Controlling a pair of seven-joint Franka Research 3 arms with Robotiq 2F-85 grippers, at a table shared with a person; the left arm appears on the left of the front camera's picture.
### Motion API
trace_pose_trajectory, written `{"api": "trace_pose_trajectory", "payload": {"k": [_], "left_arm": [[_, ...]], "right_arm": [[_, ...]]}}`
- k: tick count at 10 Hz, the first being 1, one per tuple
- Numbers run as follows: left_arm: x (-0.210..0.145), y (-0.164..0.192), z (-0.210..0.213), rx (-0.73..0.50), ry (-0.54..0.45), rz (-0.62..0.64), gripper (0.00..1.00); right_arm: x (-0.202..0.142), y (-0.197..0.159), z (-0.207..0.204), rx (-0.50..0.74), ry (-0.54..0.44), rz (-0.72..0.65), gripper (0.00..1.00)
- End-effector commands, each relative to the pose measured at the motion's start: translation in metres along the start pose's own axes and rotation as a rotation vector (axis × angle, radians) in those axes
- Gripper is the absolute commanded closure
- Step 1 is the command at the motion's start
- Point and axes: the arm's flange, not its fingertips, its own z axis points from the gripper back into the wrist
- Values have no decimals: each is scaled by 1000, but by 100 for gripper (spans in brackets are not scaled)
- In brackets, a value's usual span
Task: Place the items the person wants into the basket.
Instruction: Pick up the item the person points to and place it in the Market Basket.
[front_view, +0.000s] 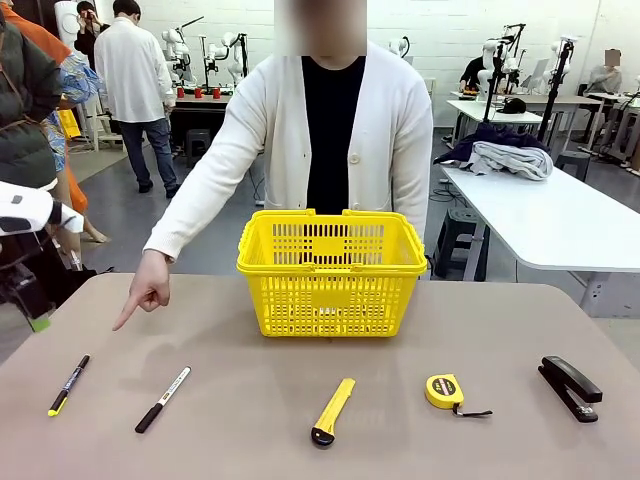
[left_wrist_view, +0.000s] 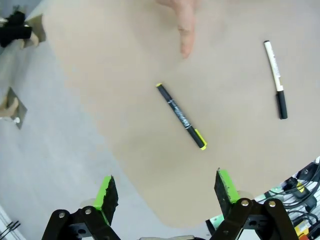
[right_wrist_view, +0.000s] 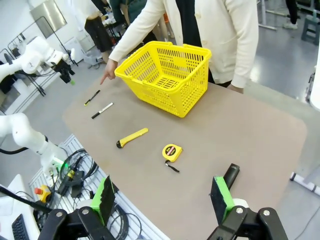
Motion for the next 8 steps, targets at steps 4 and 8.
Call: {"api": "trace_pose_trajectory", "payload": {"k": [4, 8], "left_arm": [[11, -5, -40, -63, -40, 81, 0], [14, 3, -35, -60, -23, 57, 0]], "right_arm": [[0, 0, -2, 15, -9, 13, 0], [0, 0, -2, 15, -9, 13, 0]]}}
